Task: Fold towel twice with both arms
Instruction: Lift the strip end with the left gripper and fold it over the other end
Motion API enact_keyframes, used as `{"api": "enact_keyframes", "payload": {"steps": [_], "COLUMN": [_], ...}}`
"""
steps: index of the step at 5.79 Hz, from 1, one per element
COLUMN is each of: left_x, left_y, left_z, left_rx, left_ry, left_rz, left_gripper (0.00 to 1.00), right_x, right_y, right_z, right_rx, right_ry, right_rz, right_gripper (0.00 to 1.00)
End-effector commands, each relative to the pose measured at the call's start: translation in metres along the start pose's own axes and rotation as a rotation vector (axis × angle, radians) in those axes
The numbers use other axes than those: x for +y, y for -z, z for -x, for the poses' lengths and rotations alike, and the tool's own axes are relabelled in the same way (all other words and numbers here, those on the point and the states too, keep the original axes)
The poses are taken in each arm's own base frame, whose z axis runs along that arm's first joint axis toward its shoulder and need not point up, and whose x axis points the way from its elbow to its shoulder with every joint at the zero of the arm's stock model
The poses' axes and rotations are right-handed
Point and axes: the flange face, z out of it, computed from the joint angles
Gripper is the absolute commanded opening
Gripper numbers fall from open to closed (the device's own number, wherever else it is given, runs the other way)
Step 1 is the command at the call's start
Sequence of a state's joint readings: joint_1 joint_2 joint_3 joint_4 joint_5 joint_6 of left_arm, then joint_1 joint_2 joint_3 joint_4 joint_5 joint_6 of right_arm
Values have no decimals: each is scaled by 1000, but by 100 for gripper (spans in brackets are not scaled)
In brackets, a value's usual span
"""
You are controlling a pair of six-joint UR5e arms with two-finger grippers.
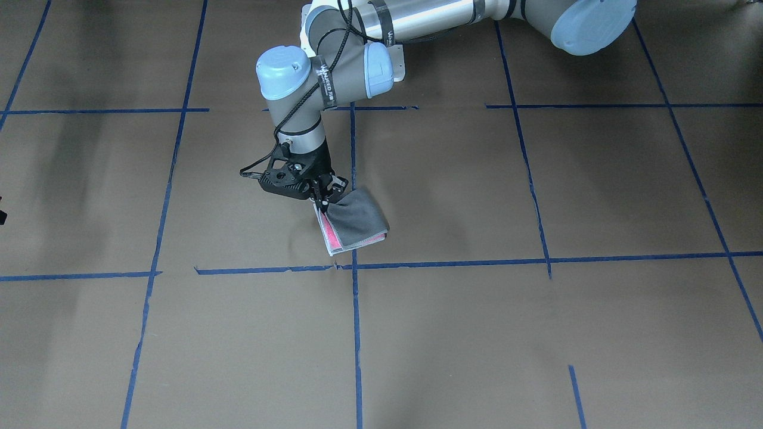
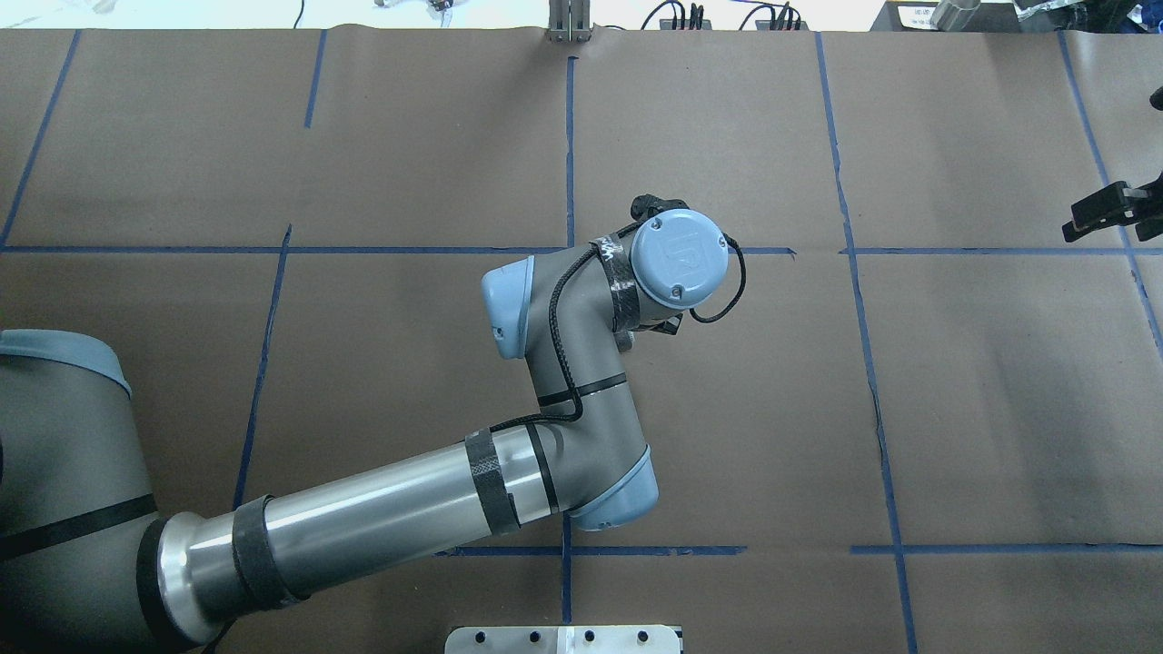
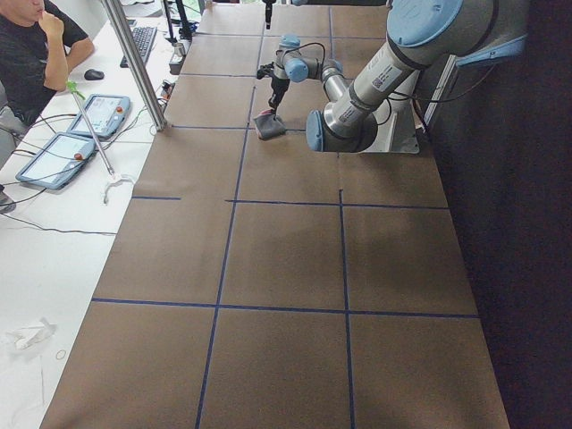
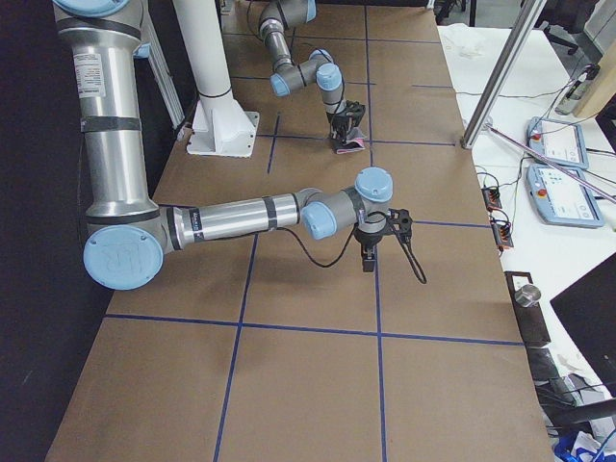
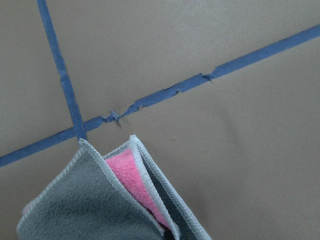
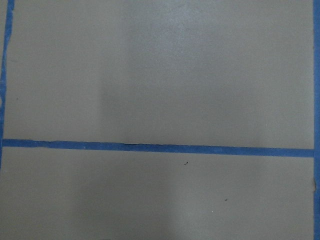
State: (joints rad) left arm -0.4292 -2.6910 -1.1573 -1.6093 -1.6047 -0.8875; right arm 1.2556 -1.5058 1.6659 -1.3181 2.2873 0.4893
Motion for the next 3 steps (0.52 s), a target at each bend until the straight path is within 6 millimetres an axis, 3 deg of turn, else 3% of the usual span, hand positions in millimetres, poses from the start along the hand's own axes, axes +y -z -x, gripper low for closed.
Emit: {"api": "enact_keyframes", "payload": {"steps": [1,3], "left_x": [-1,-3], "left_y": [-1,5], "left_z": [0,0], "left_rx": [-8,0], "left_ry": [3,2], "left_rz": [-15,-27], "left_gripper": [99,100], "right_x": [0,-2], "right_y": [2,5], "right_z": [-2,-2], "right_rx": [-8,-10], "right_ry": [-6,-6], "right_rz": [1,-5], "right_gripper": [100,100]}}
